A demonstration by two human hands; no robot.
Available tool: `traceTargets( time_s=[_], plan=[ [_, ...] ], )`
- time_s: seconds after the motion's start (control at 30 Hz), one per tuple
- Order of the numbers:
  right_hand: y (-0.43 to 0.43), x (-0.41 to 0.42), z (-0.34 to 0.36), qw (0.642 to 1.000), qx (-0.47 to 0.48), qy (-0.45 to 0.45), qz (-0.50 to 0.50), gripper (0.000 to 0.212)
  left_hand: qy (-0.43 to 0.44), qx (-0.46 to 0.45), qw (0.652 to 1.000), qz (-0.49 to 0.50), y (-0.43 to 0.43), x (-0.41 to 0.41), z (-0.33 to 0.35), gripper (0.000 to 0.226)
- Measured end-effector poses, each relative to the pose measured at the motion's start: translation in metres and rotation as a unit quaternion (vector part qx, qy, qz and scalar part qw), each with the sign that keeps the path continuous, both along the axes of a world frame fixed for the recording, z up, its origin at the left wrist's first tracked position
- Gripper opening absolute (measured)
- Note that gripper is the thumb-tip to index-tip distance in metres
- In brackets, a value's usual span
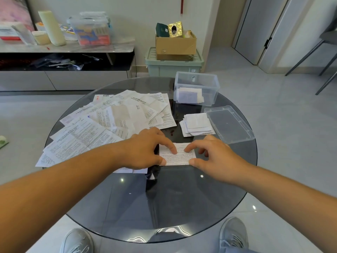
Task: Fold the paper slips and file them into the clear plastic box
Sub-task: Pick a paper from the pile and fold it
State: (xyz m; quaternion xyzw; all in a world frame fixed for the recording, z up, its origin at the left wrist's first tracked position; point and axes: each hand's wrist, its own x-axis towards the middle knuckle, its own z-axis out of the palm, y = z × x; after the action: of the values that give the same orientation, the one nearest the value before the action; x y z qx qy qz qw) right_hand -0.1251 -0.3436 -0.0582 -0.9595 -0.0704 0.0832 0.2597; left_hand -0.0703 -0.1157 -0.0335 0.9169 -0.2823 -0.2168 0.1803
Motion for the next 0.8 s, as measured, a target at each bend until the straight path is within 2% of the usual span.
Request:
traceTargets(
  time_s=[0.13,0.27,0.37,0.47,0.57,0.7,0.8],
  plan=[
    [-0.003,0.003,0.001,1.000,0.020,0.011,0.008,0.026,-0.026,0.003,1.000,-0.003,-0.009,0.001,0.006,0.031],
    [-0.004,0.000,0.004,1.000,0.020,0.015,0.017,0.025,-0.089,0.006,0.996,-0.002,-0.026,0.005,0.004,0.047],
    [-0.004,-0.001,0.007,0.999,0.028,0.017,0.020,0.020,-0.059,0.036,0.998,0.004,-0.035,0.007,0.008,0.062],
    [-0.003,-0.003,0.009,0.999,0.047,-0.006,0.008,0.013,-0.026,0.039,0.999,0.026,-0.038,0.008,0.011,0.066],
    [-0.002,-0.002,0.008,0.998,0.055,-0.035,-0.016,0.017,0.002,0.029,0.998,0.047,-0.036,0.007,0.010,0.050],
    [-0.002,0.001,0.008,0.992,0.116,-0.022,-0.043,0.042,0.048,0.012,0.997,0.062,-0.032,0.006,0.006,0.033],
    [-0.001,0.004,0.011,0.987,0.153,-0.002,-0.051,0.036,0.111,-0.079,0.984,0.111,-0.024,0.006,0.011,0.028]
  ],
)
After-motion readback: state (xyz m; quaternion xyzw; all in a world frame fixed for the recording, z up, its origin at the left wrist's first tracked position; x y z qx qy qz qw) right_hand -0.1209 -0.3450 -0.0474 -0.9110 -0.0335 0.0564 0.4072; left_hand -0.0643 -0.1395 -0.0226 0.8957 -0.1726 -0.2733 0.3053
